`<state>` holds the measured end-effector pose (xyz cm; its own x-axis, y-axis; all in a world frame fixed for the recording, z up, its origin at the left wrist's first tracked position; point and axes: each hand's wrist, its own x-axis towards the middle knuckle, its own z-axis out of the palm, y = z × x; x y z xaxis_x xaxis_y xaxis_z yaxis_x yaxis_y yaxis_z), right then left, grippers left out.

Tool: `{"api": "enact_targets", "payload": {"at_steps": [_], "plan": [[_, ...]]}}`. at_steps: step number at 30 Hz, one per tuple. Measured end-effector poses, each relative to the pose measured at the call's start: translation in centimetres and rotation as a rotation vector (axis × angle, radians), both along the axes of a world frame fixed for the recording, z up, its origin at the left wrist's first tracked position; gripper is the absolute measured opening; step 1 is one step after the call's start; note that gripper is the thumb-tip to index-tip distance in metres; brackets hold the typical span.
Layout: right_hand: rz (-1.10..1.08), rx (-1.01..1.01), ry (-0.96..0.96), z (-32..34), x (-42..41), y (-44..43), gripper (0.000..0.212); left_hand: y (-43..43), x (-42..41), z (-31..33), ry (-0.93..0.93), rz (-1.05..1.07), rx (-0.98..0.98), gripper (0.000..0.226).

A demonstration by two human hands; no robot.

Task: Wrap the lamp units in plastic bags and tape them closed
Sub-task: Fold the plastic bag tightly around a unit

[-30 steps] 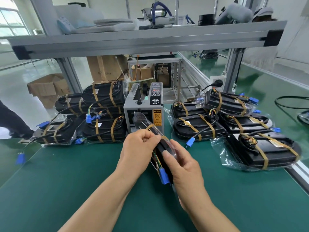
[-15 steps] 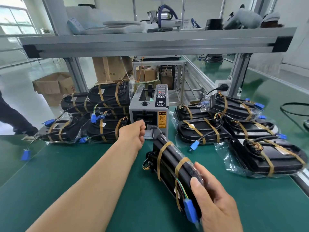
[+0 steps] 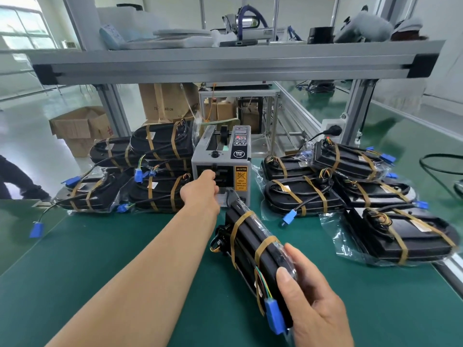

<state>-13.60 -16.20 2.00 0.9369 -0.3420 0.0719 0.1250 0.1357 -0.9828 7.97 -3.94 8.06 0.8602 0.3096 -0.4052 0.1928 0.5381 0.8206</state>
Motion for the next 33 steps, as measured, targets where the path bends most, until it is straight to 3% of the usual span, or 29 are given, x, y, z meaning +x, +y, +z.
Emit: {"api": "enact_targets", "payload": {"at_steps": [2, 5, 7, 11, 17, 20, 23, 25, 30, 33], "plan": [[0.003, 0.014, -0.003, -0.3, 0.1, -0.2, 0.053, 1.0, -2.8, 0.4, -0.117, -0.067, 0.159, 0.019], [0.011, 0.026, -0.012, -0.4, 0.2, -0.1, 0.051, 3.0, -7.7, 0.7, -0.340, -0.384, 0.320, 0.031], [0.015, 0.029, -0.022, -0.4, 0.2, 0.0, 0.048, 3.5, -9.2, 1.0, -0.320, -0.524, 0.410, 0.031], [0.008, 0.034, -0.053, 0.0, 0.1, 0.4, 0.046, 3.3, -9.2, 1.4, -0.232, -0.542, 0.549, 0.020], [0.145, -0.166, 0.069, 2.6, 0.4, -1.5, 0.039, 3.5, -8.9, 1.0, -0.221, -0.622, 0.391, 0.026], [0.245, -0.435, 0.125, 5.8, 3.0, -3.2, 0.054, 3.5, -8.8, 0.8, -0.224, -0.627, 0.322, 0.023], [0.284, -0.642, 0.135, 8.4, 7.4, -2.7, 0.030, 3.3, -8.6, 0.6, -0.215, -0.593, 0.236, 0.021], [0.285, -0.780, 0.140, 8.7, 9.9, -1.6, 0.024, 3.1, -8.6, 0.5, -0.217, -0.576, 0.205, 0.018], [0.200, -0.826, 0.118, 7.3, 12.5, -0.2, 0.025, 3.2, -8.6, 0.0, -0.236, -0.561, 0.201, 0.016], [0.174, -0.828, 0.105, 7.1, 12.9, 0.0, 0.024, 3.2, -8.5, -0.1, -0.260, -0.570, 0.304, 0.021]]}}
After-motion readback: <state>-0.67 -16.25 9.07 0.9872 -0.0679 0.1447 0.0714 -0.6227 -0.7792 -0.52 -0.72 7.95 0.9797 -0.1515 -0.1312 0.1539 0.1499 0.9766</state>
